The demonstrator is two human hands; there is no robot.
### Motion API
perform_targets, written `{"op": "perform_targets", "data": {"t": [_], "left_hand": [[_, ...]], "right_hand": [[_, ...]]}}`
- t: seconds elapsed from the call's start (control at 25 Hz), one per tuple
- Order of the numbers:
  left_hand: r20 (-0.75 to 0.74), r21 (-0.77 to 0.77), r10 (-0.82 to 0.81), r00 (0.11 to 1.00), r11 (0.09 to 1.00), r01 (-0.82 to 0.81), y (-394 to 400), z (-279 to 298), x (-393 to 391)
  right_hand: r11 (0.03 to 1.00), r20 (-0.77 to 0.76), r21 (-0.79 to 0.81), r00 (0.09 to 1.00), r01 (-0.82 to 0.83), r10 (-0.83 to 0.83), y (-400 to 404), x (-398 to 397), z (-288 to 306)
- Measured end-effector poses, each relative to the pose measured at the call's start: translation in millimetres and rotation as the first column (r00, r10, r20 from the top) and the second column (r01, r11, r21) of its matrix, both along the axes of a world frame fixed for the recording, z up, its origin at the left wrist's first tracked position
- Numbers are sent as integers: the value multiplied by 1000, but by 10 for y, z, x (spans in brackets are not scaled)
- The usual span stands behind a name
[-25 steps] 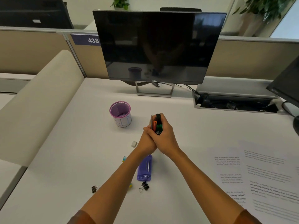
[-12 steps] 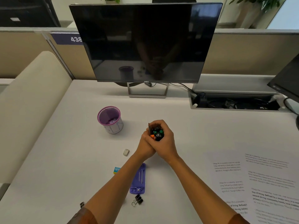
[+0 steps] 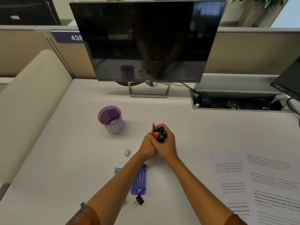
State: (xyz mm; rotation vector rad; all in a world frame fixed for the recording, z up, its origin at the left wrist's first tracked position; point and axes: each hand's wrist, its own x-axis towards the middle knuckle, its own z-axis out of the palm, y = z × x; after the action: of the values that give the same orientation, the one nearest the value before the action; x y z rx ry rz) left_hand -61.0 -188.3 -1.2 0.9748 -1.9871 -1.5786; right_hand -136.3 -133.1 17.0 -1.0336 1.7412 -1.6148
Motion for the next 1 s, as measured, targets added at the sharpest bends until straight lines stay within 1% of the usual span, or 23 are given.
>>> {"op": "perform_targets", "data": {"t": [0.08,0.16,0.28,0.4,0.48,0.6,0.68,0.76,0.88,1.0], "left_hand": [[-11,17,-21,1000,1000,21,-6,1,13],[-55,22,-28,998,999,30,24,10,73],[-100,-20,-68,993,998,66,65,106,225],[-82,-93,-82,993,993,74,-18,213,446],[3,-142,-27,1000,989,27,-102,260,682],[218,-167,130,967,981,-94,-234,248,1144],[327,-202,272,905,956,-214,-316,224,1502],[410,-245,387,826,919,-309,-406,199,1870],[542,-344,493,681,869,-355,-530,153,2415],[635,-437,582,508,813,-385,-595,113,2892]], "right_hand": [[1000,23,-11,1000,0,1,10,1,1],[1000,52,-20,999,-6,7,31,28,24],[999,114,-24,993,-30,32,47,115,71],[987,132,-68,979,-147,155,68,210,137],[976,97,-77,973,-203,210,103,250,144],[988,72,0,985,-156,156,236,245,-28],[994,39,78,997,-75,72,344,196,-217],[990,-38,135,999,-31,37,421,123,-396],[988,-193,139,977,-64,91,441,90,-517],[989,-261,138,962,-48,83,422,124,-572]]}}
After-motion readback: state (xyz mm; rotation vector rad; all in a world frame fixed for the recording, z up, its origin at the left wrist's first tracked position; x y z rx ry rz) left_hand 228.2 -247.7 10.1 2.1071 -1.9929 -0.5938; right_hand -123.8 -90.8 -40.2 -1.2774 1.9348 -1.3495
